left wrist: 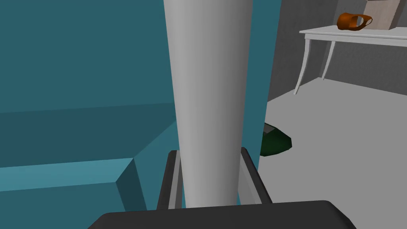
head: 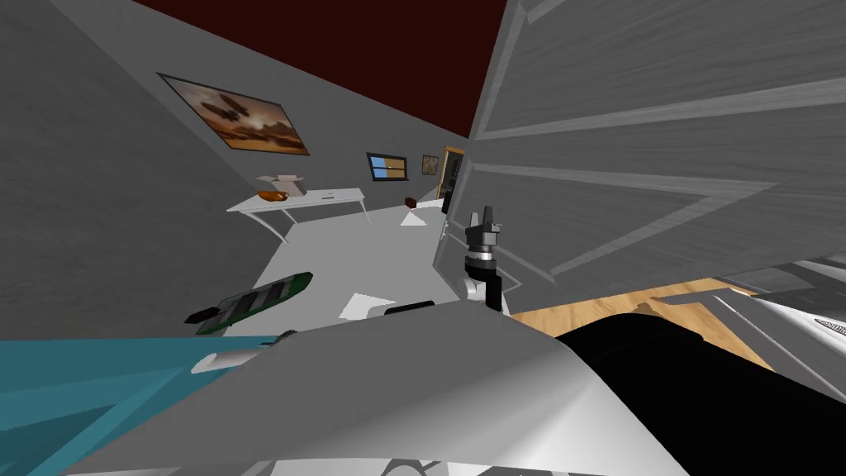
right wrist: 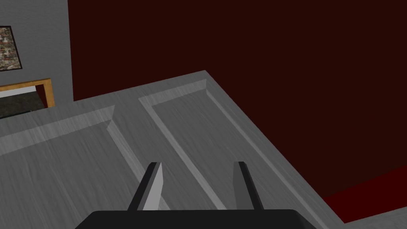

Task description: Push the door open

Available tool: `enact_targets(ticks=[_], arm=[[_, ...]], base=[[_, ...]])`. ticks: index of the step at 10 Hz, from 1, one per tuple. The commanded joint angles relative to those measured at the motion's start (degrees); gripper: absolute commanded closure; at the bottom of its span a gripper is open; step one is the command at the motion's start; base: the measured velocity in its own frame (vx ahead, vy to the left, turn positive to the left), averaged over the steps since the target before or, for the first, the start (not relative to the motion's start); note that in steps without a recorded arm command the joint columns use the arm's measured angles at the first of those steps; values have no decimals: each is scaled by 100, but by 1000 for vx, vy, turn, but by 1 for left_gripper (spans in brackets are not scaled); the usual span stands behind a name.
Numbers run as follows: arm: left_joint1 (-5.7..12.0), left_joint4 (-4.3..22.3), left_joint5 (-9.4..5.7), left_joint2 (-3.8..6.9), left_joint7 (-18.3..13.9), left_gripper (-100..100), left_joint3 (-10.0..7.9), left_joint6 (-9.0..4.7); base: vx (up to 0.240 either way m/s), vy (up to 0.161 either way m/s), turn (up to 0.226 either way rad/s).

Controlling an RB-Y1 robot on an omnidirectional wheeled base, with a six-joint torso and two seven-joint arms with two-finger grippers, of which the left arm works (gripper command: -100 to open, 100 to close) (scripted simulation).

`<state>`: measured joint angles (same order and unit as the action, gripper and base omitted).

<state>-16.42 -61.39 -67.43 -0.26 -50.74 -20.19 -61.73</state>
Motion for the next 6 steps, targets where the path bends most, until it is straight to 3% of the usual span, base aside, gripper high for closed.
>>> enact_targets(ticks=[1,3,5,6], arm=[[3,26,-48,-46,19,100,-215,-84],[21,43,-98,-139,48,100,-397,-113],[66,123,-99,-147,26,100,-385,-115],[25,107,-197,39,45,100,-483,-166]], base=[[110,113,-19],[102,135,-9],[101,92,7],[56,107,34]])
